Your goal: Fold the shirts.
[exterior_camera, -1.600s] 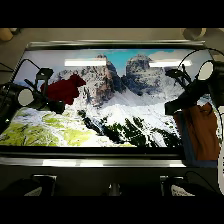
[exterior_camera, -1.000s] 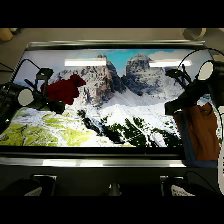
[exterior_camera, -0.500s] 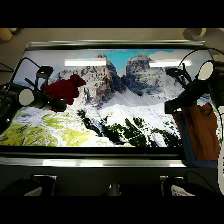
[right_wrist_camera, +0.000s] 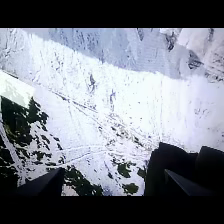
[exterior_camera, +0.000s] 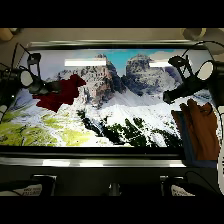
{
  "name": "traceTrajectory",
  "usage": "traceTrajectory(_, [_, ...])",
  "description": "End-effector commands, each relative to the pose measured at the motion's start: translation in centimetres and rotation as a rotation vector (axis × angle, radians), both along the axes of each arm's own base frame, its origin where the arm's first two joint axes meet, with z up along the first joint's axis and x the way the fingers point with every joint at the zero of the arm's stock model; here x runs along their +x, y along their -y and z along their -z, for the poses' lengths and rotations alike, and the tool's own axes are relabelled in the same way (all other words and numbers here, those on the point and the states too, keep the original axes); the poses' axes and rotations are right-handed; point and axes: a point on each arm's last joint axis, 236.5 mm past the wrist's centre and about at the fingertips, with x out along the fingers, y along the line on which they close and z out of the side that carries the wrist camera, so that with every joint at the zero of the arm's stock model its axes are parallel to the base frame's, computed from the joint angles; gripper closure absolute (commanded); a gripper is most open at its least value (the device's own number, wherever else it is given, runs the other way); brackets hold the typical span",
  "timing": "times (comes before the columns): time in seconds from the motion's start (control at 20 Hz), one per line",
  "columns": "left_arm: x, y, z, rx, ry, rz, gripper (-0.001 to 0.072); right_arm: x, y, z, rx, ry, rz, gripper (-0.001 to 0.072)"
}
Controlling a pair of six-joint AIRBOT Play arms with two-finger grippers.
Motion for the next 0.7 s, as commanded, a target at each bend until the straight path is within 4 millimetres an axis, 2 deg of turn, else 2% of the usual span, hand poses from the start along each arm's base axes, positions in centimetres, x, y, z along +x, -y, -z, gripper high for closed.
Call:
traceTrajectory(0.0, [0.1, -6.8, 4.6, -0.150, -0.253, -0.280, -0.0013, 0.6, -0.1, -0.1, 0.003, 0.022, 0.000, 0.0040])
traceTrajectory(0.1, [0.6, -7.0, 7.4, -0.259, -0.297, -0.324, -0.0013, 0.3, -0.1, 0.0, -0.001, 0.009, -0.015, 0.0040])
traceTrajectory(0.2, [1.4, -6.5, 9.6, -0.248, -0.306, -0.290, -0.0013, -0.3, -0.2, 0.2, 0.002, -0.013, -0.018, 0.0041])
traceTrajectory(0.4, [4.1, -4.4, 11.6, -0.211, -0.243, -0.227, -0.0013, -0.2, -0.2, 0.2, -0.002, -0.012, -0.028, 0.0041])
traceTrajectory(0.45, [4.2, -4.3, 12.1, -0.186, -0.245, -0.216, 0.0034, -0.2, -0.2, 0.2, -0.002, -0.011, -0.028, 0.0041])
traceTrajectory(0.5, [4.1, -3.9, 12.4, -0.176, -0.253, -0.211, 0.0248, -0.2, -0.2, 0.2, -0.002, -0.011, -0.028, 0.0041])
traceTrajectory(0.55, [3.7, -3.2, 12.3, -0.174, -0.270, -0.198, 0.0534, -0.1, -0.2, 0.0, -0.002, -0.004, -0.028, 0.0042])
traceTrajectory(0.6, [3.3, -2.3, 11.8, -0.168, -0.280, -0.149, 0.0678, 0.0, -0.2, -0.1, -0.002, 0.008, -0.027, 0.0042])
traceTrajectory(0.65, [3.5, -1.4, 10.4, -0.154, -0.255, -0.087, 0.0677, 0.4, -0.2, -0.7, -0.003, 0.034, -0.026, 0.0043])
